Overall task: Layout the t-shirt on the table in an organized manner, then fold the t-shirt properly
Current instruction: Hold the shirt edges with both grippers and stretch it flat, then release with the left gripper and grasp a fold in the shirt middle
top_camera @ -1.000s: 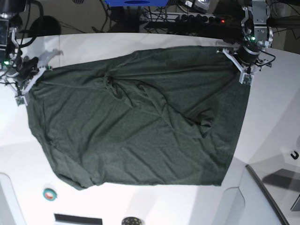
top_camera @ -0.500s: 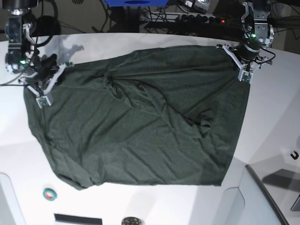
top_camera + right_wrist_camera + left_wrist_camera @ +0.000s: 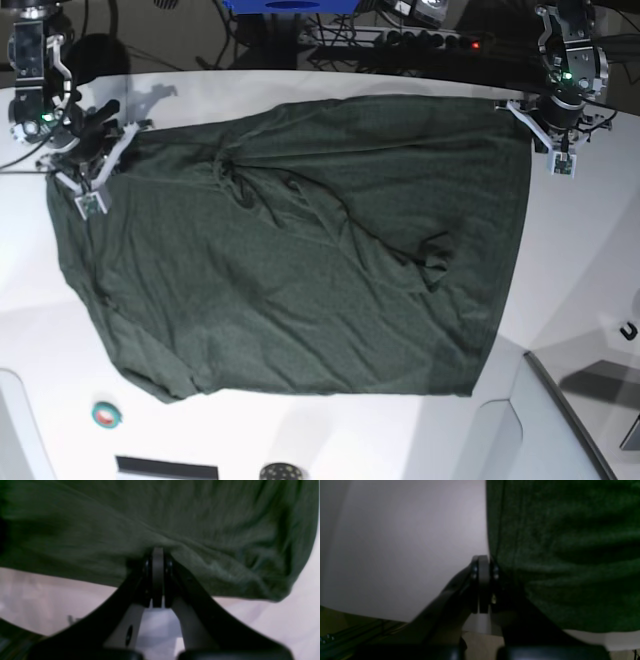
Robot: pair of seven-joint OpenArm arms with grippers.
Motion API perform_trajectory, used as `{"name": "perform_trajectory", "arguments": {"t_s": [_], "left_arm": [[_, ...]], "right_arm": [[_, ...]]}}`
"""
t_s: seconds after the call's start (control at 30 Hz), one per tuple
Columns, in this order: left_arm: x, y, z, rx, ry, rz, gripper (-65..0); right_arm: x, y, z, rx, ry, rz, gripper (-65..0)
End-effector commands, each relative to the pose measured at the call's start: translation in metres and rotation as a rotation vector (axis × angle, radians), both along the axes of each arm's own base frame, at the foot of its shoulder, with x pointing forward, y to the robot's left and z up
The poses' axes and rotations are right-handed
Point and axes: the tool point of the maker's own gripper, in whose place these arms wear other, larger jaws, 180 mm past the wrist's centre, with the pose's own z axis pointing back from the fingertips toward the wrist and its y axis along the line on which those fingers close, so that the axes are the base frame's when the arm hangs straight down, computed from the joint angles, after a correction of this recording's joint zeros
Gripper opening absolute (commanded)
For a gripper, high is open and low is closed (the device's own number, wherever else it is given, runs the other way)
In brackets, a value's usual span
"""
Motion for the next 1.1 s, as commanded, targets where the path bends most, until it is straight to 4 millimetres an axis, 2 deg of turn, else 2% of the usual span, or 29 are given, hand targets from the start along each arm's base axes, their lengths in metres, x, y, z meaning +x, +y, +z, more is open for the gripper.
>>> {"name": "perform_trajectory", "arguments": {"t_s": [0.0,0.13,0.2,0.37,0.47,0.5,0.57,0.67,0.77,0.97,1.07], "left_arm": [[0.011,0.001,0.015,0.017,-0.053,-0.014,-65.0],[0.026,-0.004,0.028,0.024,-0.100,-0.034,-65.0],[0.053,-0.014,0.040,0.017,-0.157,-0.060,-65.0],[0.119,-0.035,0.053,-0.013,-0.240,-0.105,-65.0],[0.152,-0.047,0.061,-0.034,-0.274,-0.133,-45.3],[0.160,-0.053,0.060,-0.042,-0.275,-0.146,-42.1],[0.174,-0.063,0.057,-0.047,-0.262,-0.183,-41.5],[0.188,-0.075,0.044,-0.070,-0.227,-0.206,-41.3],[0.193,-0.077,0.034,-0.091,-0.203,-0.198,-41.3],[0.191,-0.082,0.022,-0.114,-0.175,-0.187,-41.3],[0.184,-0.081,0.008,-0.127,-0.138,-0.176,-41.5]], "right_arm": [[0.019,0.004,0.022,0.011,-0.089,0.012,-64.1],[0.031,0.018,0.051,0.016,-0.177,0.045,-63.9],[0.035,0.019,0.054,0.017,-0.189,0.046,-63.9],[0.037,0.023,0.054,0.031,-0.193,0.038,-63.9],[0.032,0.023,0.051,0.031,-0.181,0.037,-63.9],[0.032,0.023,0.051,0.031,-0.181,0.037,-63.9],[0.030,0.022,0.050,0.030,-0.177,0.035,-64.1],[0.025,0.022,0.047,0.029,-0.165,0.033,-64.1],[0.023,0.021,0.047,0.028,-0.162,0.034,-64.1],[0.023,0.020,0.047,0.026,-0.162,0.033,-64.1],[0.023,0.021,0.047,0.027,-0.161,0.036,-64.1]]}}
